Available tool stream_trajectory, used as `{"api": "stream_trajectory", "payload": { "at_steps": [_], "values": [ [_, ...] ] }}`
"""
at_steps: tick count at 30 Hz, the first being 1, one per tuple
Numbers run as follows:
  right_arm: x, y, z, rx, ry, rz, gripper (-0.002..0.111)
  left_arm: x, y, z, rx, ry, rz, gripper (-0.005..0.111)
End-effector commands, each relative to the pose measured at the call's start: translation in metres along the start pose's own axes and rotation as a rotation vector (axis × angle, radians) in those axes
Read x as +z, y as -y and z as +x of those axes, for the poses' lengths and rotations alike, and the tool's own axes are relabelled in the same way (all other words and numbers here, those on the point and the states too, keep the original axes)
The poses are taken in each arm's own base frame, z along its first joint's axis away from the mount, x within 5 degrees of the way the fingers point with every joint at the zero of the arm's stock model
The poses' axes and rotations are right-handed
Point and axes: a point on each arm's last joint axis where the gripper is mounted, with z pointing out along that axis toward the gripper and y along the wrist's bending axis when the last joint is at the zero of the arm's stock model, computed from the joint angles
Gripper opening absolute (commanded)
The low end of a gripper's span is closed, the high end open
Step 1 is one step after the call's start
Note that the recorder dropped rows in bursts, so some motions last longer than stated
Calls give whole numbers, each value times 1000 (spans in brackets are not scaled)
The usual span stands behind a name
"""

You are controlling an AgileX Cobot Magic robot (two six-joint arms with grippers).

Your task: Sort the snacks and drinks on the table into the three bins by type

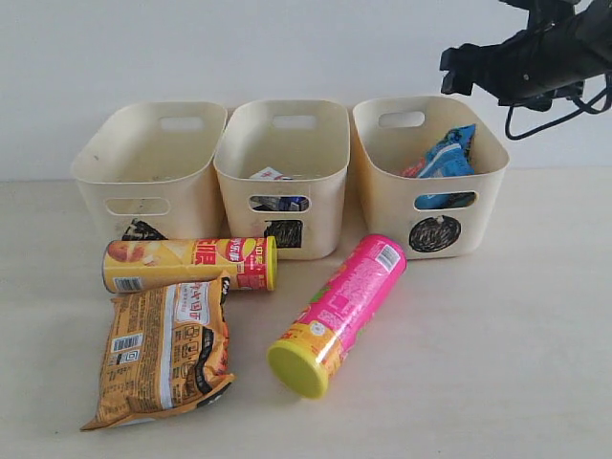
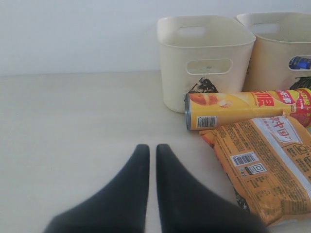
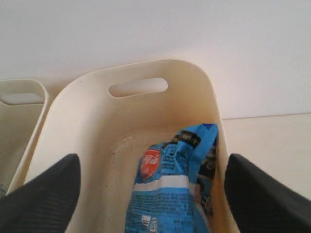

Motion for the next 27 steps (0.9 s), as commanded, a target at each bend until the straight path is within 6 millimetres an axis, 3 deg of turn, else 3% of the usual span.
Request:
{"api": "stream_trajectory", "payload": {
  "at_steps": [1, 7, 9, 10, 12, 21, 25, 27],
  "values": [
    [-5, -2, -12, -10, 34, -8, 78, 0, 0, 1, -4, 3, 4, 4],
    [-35, -20, -50, -38, 108, -64, 72, 0, 0, 1, -4, 3, 4, 4],
    [-57, -28, -63, -56, 142, -82, 48, 0, 0, 1, -4, 3, 4, 4],
    [-67, -32, -65, -84, 128, -87, 25, 0, 0, 1, -4, 3, 4, 4],
    [-76, -34, -65, -117, 90, -91, 0, 0, 0, 1, -4, 3, 4, 4],
    [-114, -43, -40, -159, -147, -139, 1, 0, 0, 1, -4, 3, 4, 4],
    [-147, -38, -8, -143, -111, -99, 1, 0, 0, 1, -4, 3, 4, 4],
    [-171, -35, 17, -117, -89, -80, 1, 0, 0, 1, -4, 3, 4, 4]
  ]
}}
